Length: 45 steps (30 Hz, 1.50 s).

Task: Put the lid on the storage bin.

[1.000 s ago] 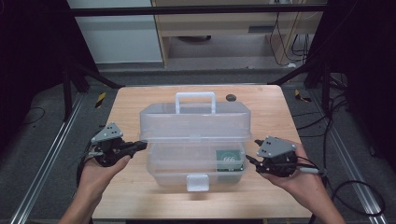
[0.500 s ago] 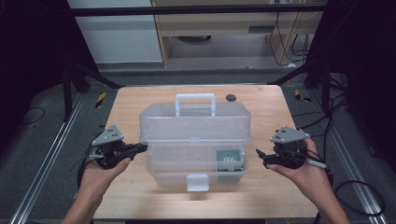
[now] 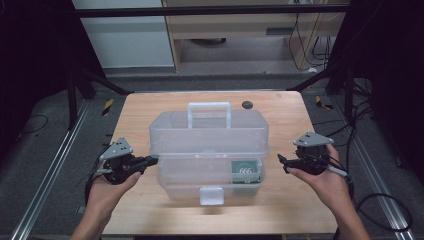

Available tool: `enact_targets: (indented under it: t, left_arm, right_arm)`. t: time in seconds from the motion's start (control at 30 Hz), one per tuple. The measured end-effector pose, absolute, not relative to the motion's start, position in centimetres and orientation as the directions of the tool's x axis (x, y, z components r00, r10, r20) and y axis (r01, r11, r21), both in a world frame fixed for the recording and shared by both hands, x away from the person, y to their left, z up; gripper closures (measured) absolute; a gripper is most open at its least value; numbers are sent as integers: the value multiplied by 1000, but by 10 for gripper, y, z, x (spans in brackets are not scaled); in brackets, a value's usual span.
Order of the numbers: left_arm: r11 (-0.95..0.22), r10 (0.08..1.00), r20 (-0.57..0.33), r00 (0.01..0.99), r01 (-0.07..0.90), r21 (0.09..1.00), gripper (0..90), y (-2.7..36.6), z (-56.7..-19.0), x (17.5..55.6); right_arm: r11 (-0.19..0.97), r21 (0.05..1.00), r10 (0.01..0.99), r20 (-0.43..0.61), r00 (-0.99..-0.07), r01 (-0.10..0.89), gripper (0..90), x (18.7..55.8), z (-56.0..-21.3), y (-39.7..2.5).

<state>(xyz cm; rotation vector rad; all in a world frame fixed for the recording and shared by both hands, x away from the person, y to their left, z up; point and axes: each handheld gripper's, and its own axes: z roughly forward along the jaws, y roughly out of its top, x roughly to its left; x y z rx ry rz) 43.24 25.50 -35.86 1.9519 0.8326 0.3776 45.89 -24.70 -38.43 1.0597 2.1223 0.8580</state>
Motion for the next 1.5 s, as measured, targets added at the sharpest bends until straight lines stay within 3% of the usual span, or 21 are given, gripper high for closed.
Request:
enact_targets:
  t: [1.5]
  left_arm:
    - [-356, 701, -70, 710, 434, 828, 900, 268, -396, 419]
  right_arm:
    - [417, 751, 879, -189, -438, 512, 137, 475, -427, -256]
